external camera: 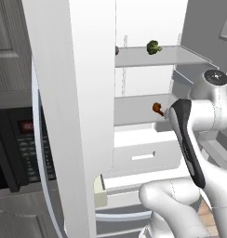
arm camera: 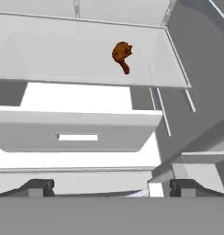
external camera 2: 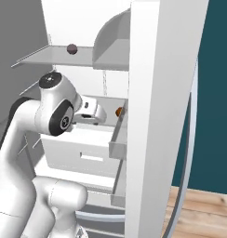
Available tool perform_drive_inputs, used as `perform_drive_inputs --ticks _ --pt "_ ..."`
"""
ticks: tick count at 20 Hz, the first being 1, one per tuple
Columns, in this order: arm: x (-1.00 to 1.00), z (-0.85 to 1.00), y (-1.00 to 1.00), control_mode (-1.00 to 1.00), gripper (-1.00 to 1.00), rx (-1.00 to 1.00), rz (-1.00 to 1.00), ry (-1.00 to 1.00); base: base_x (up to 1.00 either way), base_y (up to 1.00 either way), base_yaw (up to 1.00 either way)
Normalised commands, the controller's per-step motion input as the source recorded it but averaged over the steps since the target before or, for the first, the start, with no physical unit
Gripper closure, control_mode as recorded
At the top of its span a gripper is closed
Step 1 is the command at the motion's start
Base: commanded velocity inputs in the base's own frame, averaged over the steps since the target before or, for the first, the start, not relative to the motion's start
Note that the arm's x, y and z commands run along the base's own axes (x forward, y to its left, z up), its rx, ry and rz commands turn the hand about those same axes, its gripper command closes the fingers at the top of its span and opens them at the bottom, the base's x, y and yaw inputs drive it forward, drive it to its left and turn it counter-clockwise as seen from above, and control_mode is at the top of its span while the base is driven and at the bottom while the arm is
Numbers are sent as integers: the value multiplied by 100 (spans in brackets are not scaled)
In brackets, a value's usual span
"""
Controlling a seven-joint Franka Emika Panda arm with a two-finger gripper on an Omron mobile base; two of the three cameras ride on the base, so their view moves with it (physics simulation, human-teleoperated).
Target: Gather the eggplant and broccoli from the fridge and place them on a tray on the dining counter. Then gather the chicken drumsticks from the fridge and place them on the other tray.
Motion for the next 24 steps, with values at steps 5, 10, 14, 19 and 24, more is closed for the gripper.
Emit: perform_drive_inputs --ticks 5,10,14,19,24 --pt "13 -3 0 -100 -100 -6 6 0 0 0 0" --pt "50 -2 0 -100 -100 0 0 7 0 0 0" --pt "68 -8 0 -100 -100 0 0 8 0 0 0" --pt "49 -19 0 -100 -100 0 0 10 0 0 0" --pt "35 -28 -5 -100 -100 0 0 11 0 0 0"
